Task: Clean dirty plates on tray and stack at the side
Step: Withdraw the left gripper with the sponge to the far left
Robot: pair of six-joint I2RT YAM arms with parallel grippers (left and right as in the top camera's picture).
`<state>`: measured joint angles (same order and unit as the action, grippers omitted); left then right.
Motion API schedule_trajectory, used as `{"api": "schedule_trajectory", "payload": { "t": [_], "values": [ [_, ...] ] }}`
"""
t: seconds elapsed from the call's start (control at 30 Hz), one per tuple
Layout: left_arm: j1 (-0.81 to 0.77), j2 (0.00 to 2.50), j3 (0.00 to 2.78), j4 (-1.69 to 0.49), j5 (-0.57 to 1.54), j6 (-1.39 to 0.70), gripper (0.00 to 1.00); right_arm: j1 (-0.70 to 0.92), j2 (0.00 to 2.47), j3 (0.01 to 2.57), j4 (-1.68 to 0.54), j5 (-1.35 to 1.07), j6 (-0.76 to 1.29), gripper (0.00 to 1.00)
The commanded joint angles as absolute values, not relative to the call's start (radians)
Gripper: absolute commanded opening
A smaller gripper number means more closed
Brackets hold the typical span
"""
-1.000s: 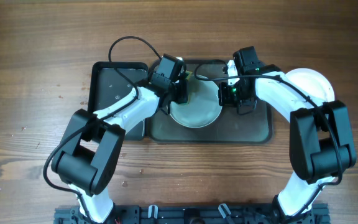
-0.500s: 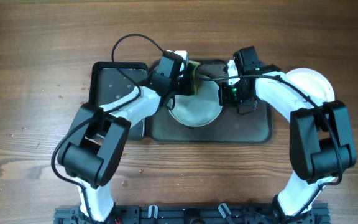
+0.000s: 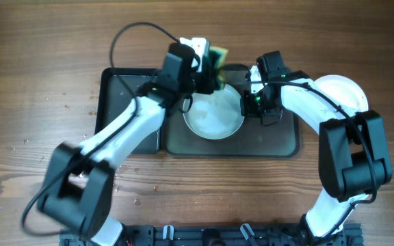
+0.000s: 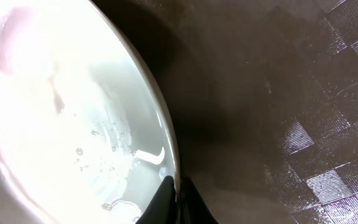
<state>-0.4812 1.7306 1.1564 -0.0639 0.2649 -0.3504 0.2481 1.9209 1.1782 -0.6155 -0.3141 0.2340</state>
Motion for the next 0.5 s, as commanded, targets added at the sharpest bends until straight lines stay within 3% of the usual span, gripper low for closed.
{"api": "schedule_trajectory", "payload": {
  "t": [0.0, 0.03, 0.17, 0.47],
  "values": [
    [-0.470, 1.626, 1.182, -0.163, 0.189, -0.348, 0.04, 0.256, 1.940, 1.169, -0.614, -0.339, 0.210, 0.04],
    [-0.460, 1.605, 1.182, -0.204, 0.185, -0.349, 0.04, 0.256, 1.940, 1.169, -0.615, -0.339, 0.210, 0.06],
    [-0.355, 1.507, 1.182, -0.361, 0.184, -0.424, 0.04, 0.256, 1.940, 1.169, -0.614, -0.338, 0.210, 0.32],
    [0.132, 1.441, 1.182, -0.763, 0.186, -0.423, 0.07, 0.261, 1.940, 1.169, -0.613, -0.339, 0.274, 0.36]
  ]
}}
